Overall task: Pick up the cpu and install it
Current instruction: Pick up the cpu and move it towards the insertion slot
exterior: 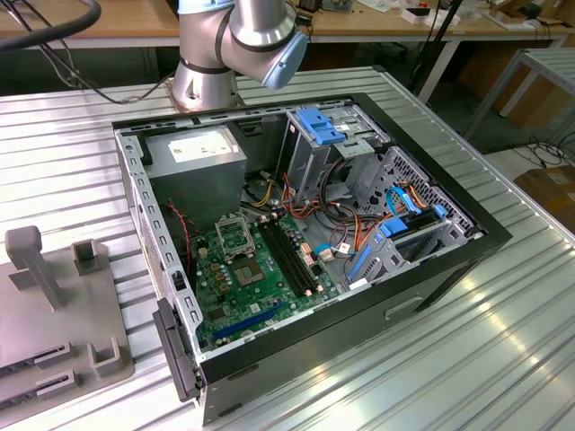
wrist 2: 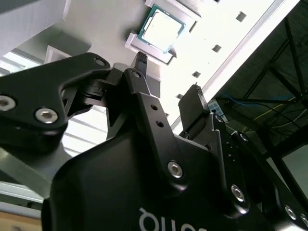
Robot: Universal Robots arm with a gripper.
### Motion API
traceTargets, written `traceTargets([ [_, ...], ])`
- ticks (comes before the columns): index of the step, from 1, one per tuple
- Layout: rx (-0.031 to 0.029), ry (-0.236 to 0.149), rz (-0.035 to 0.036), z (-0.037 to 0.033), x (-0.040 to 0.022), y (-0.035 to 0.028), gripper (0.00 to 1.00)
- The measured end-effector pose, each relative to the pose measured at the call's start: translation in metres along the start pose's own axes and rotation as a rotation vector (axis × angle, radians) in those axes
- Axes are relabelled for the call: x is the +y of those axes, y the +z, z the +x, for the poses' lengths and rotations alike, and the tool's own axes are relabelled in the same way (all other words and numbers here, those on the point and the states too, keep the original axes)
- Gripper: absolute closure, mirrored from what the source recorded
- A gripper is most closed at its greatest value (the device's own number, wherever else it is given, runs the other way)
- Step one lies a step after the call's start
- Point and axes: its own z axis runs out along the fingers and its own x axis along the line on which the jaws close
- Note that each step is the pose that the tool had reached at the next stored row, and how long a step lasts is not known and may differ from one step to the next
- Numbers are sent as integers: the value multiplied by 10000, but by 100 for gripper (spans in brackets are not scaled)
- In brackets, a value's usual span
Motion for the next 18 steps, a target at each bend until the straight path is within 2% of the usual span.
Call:
traceTargets([
  [3,-3,1,47,-2,-31,22,46],
  [4,-6,2,83,-2,-38,26,46],
  [5,-9,4,161,-3,-44,30,46],
  [7,-16,2,205,-20,-45,47,46],
  [9,-24,3,216,-55,-45,92,46],
  [11,-27,5,216,-60,-46,140,46],
  [18,-21,-245,240,-64,-52,248,46],
])
